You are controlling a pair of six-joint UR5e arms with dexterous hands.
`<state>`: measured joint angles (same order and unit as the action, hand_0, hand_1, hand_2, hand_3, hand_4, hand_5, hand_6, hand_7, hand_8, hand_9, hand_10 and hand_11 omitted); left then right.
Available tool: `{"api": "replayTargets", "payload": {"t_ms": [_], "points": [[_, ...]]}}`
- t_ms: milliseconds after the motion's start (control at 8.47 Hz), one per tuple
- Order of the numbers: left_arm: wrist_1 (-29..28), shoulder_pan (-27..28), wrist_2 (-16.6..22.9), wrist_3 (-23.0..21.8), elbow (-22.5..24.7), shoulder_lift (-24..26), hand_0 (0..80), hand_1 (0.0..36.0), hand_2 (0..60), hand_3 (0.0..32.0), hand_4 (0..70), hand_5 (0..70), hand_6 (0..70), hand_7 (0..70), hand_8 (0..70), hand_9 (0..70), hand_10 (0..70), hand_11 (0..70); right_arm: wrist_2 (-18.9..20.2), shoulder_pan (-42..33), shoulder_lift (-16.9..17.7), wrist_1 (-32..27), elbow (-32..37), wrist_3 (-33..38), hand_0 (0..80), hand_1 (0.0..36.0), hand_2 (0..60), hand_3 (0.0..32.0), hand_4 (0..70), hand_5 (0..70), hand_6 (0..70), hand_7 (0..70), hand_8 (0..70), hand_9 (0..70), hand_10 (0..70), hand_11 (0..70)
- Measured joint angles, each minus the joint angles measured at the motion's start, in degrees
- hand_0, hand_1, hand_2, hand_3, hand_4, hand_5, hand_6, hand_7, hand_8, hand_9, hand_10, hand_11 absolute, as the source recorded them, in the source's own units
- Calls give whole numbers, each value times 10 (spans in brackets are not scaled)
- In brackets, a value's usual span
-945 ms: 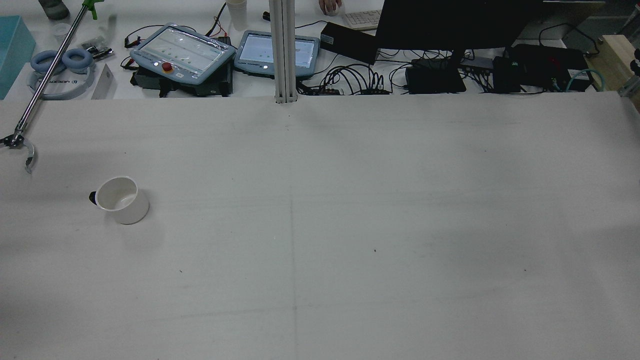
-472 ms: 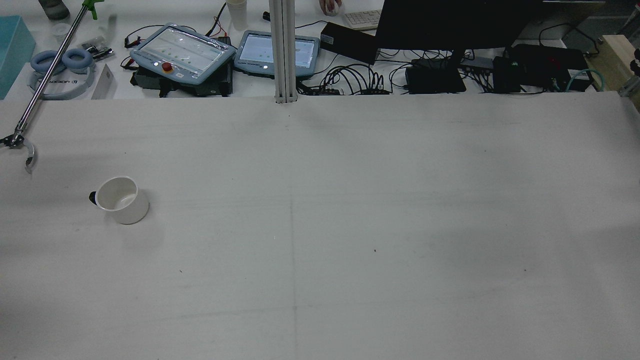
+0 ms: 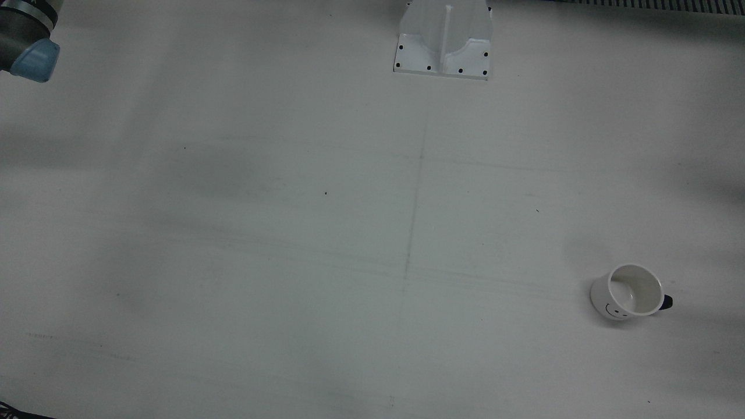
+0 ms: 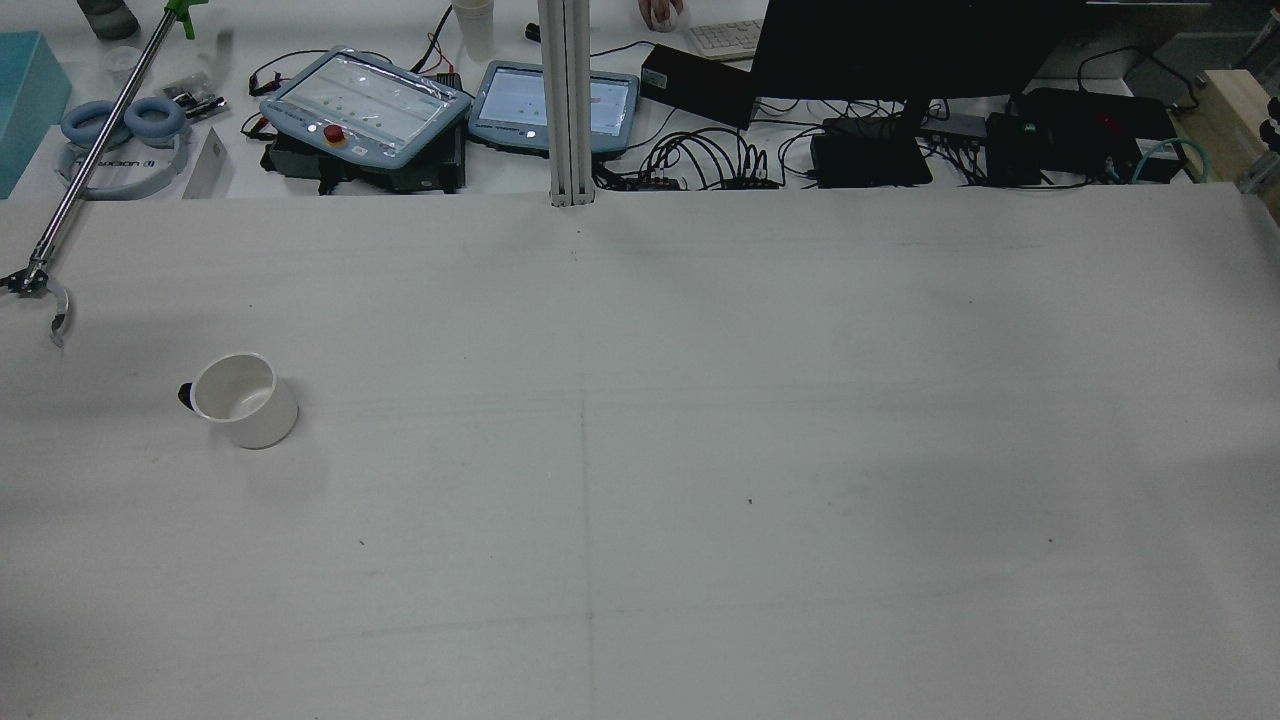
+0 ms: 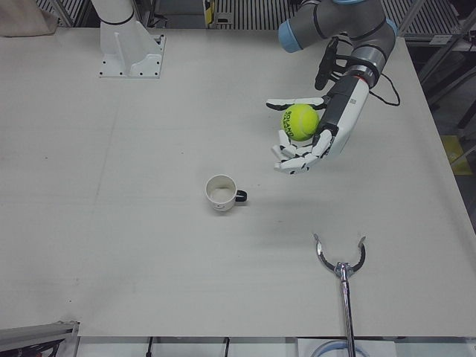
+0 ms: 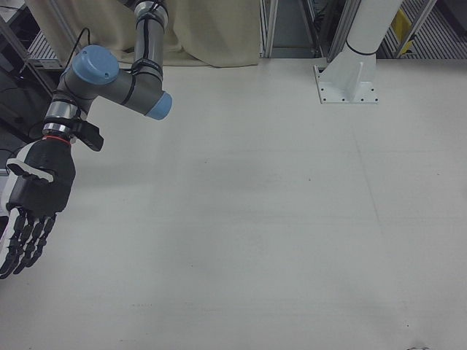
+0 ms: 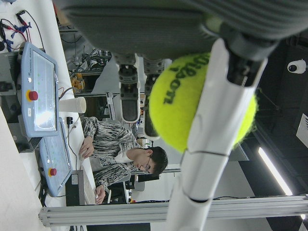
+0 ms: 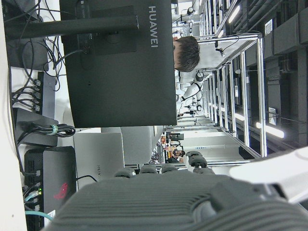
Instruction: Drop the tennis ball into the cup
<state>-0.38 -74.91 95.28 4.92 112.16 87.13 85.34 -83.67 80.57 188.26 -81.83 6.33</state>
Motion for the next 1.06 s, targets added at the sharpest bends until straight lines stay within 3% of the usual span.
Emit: {"api": "replayTargets", "payload": {"t_ms": [118,354,472,591,709,945,1063], "points": [[4,1,0,0,1,4,800,336,17,0,91,230,623,584,360,450,192,315,0,0,0,0,0,0,0,0,0,0,0,0,0,0,0,0,0,0],[12,2,0,0,1,12,800,350,4,0,99,209,507,615,338,456,190,312,0,0,0,0,0,0,0,0,0,0,0,0,0,0,0,0,0,0],[17,2,-1,-1,1,17,800,347,13,0,104,236,645,593,365,451,186,307,0,0,0,0,0,0,0,0,0,0,0,0,0,0,0,0,0,0],[29,3,-1,-1,2,27,800,346,6,0,104,228,608,601,360,456,189,311,0,0,0,0,0,0,0,0,0,0,0,0,0,0,0,0,0,0],[44,3,-2,-1,2,40,800,338,4,0,101,230,630,592,363,453,189,311,0,0,0,0,0,0,0,0,0,0,0,0,0,0,0,0,0,0],[60,2,-5,-1,2,51,800,328,11,0,93,223,602,582,356,449,189,309,0,0,0,0,0,0,0,0,0,0,0,0,0,0,0,0,0,0],[60,1,-6,-1,2,50,800,326,10,0,94,230,644,573,364,447,188,309,0,0,0,0,0,0,0,0,0,0,0,0,0,0,0,0,0,0]]}}
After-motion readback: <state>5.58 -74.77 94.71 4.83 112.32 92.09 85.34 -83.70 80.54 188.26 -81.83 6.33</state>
